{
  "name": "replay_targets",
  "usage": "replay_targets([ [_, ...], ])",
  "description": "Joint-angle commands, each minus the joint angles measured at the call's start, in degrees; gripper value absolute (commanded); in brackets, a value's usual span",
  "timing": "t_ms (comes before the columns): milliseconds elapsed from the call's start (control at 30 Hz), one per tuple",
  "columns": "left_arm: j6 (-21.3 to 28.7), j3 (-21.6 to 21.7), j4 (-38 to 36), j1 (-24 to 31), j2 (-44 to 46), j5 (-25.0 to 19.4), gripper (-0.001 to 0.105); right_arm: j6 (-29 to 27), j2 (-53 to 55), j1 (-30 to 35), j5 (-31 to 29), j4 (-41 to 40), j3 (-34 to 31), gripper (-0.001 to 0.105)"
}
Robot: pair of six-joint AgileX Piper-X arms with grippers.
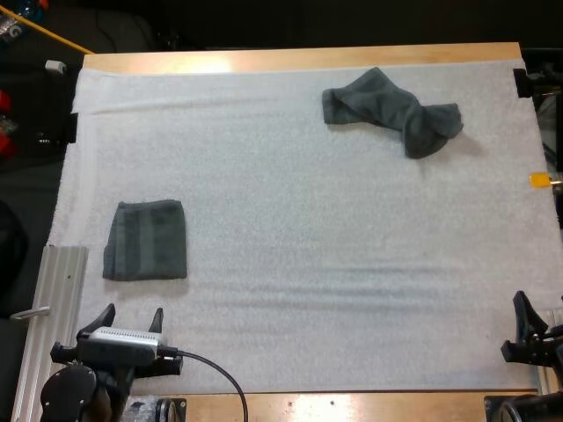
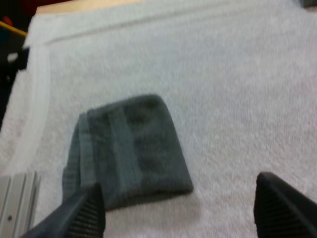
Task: Pick towel from pile, fold and stack
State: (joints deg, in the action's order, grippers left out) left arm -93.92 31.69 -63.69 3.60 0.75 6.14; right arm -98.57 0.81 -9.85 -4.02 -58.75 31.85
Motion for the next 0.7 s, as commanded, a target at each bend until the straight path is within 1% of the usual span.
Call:
replay_targets([
  [0, 0.0, 0.1, 1.9, 0.1, 8.0, 0.1, 0.062, -0.6, 2.2, 0.3, 0.5, 0.7, -0.7, 0.063],
  [100, 0.0, -0.1, 3.3, 0.1, 8.0, 0.1, 0.062, -0.2, 2.2, 0.3, 0.5, 0.5, -2.1, 0.063],
  [333, -0.1, -2.4, 5.8, 0.1, 7.9, 0.1, 0.062, -0.2, 2.2, 0.3, 0.5, 0.6, -2.1, 0.063],
  [667, -0.1, -2.5, 5.9, 0.1, 7.9, 0.1, 0.062, -0.2, 2.2, 0.3, 0.4, 0.6, -2.1, 0.063],
])
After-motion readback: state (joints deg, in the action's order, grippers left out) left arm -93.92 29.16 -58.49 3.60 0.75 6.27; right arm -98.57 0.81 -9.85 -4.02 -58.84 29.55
